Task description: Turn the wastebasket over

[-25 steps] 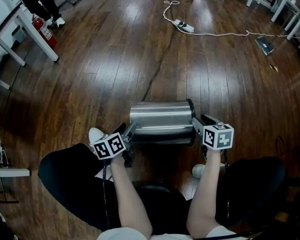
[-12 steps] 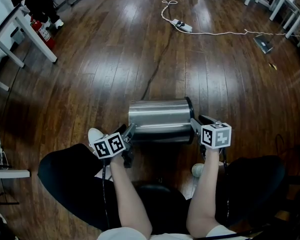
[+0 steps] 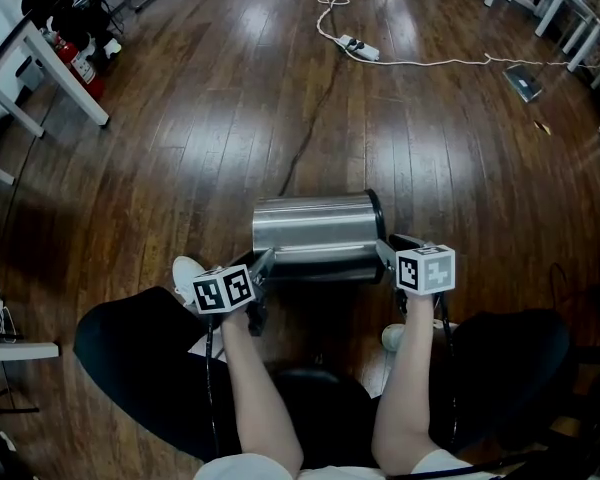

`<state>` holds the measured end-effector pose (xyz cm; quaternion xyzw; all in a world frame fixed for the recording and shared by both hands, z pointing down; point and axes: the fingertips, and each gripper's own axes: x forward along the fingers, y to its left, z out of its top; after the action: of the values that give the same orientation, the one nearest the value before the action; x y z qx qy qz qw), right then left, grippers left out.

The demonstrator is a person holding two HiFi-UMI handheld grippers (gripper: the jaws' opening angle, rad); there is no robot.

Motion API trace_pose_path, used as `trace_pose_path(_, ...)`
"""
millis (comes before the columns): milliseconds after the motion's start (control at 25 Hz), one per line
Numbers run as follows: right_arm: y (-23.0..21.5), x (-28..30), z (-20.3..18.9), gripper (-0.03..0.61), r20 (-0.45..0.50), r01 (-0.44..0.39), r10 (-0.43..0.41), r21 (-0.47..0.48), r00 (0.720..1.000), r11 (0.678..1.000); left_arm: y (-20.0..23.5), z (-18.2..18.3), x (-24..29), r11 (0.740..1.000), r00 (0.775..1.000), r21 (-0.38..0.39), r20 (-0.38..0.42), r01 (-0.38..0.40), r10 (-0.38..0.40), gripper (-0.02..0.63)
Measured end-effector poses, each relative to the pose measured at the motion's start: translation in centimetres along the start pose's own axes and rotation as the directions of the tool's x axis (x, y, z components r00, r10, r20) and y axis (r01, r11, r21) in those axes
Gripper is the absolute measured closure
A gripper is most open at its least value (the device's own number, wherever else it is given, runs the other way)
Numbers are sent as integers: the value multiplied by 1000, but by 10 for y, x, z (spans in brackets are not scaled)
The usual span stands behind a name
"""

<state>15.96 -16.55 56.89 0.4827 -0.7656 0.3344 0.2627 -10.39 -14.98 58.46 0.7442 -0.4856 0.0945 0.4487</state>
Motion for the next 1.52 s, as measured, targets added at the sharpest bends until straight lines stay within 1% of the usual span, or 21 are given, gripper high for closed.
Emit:
trace_pose_path(80, 0, 1, 1, 512, 17, -3, 3, 33, 1000, 999, -2, 2, -1, 1000, 1000, 25, 2, 3, -3, 422)
trace_pose_path(240, -9, -4, -2, 518, -12, 35, -34, 89, 999, 995, -20, 10, -6, 992, 999, 122, -30, 42, -39, 454)
trace_pose_path(320, -12, -6, -3, 517, -1, 16, -16, 125, 1000, 992, -35, 23, -11, 981, 999, 188, -11, 53, -52, 468)
trace_pose_path(440, -15, 0, -10, 515, 49, -62, 53, 207, 997, 976, -60, 49, -24, 952, 997, 302, 34, 52, -65, 483)
trace_pose_path(560, -11, 10, -22, 512, 101, -149, 125, 286, 987, 946, -87, 67, -35, 904, 997, 425, 46, 38, -64, 496)
trace_pose_path(600, -12, 14, -28, 511, 115, -165, 136, 309, 984, 937, -96, 69, -37, 879, 998, 476, 37, 33, -57, 497)
trace_pose_path(680, -16, 25, -42, 509, 121, -177, 143, 346, 982, 921, -120, 68, -34, 812, 999, 582, 4, 40, -52, 497)
trace_pose_path(760, -22, 38, -63, 508, 113, -180, 147, 393, 983, 902, -147, 60, -26, 746, 996, 662, -37, 81, -76, 506)
trace_pose_path(840, -32, 50, -87, 508, 142, -178, 125, 475, 982, 862, -175, 44, -12, 706, 987, 690, -86, 159, -138, 520)
trace_pose_path(920, -46, 56, -112, 512, 185, -160, 62, 578, 981, 800, -203, 21, 4, 671, 965, 694, -159, 260, -209, 535)
trace_pose_path(960, -52, 58, -124, 516, 186, -144, 34, 616, 982, 774, -214, 8, 11, 644, 954, 705, -201, 297, -220, 538)
trace_pose_path(1000, -56, 59, -136, 519, 166, -118, 15, 634, 986, 765, -223, -6, 17, 612, 946, 721, -243, 325, -216, 540)
trace_pose_path(1040, -58, 59, -148, 520, 122, -75, -2, 625, 993, 777, -231, -22, 21, 579, 936, 736, -286, 351, -205, 540)
trace_pose_path(1120, -64, 53, -168, 465, -6, 56, -63, 530, 998, 846, -242, -54, 27, 518, 911, 752, -371, 407, -178, 541)
trace_pose_path(1160, -69, 46, -173, 460, -52, 121, -109, 470, 993, 875, -246, -70, 29, 489, 899, 758, -406, 431, -162, 541)
trace_pose_path(1240, -79, 27, -168, 453, -58, 193, -186, 418, 981, 888, -254, -99, 32, 425, 882, 779, -455, 461, -124, 541)
trace_pose_path(1320, -85, 3, -150, 453, 14, 204, -236, 447, 972, 871, -259, -125, 34, 341, 876, 814, -476, 471, -75, 540)
trace_pose_path(1400, -85, -20, -130, 453, 114, 193, -283, 491, 952, 849, -260, -149, 39, 226, 891, 867, -454, 445, -14, 510)
trace_pose_path(1440, -83, -32, -120, 453, 160, 191, -307, 502, 938, 843, -259, -157, 42, 159, 909, 898, -417, 410, 10, 505)
trace_pose_path(1480, -81, -44, -113, 453, 194, 202, -335, 496, 922, 845, -260, -160, 43, 107, 929, 924, -369, 366, 9, 498)
trace_pose_path(1520, -78, -57, -106, 453, 217, 233, -366, 468, 905, 852, -262, -158, 43, 93, 945, 941, -325, 326, -27, 487)
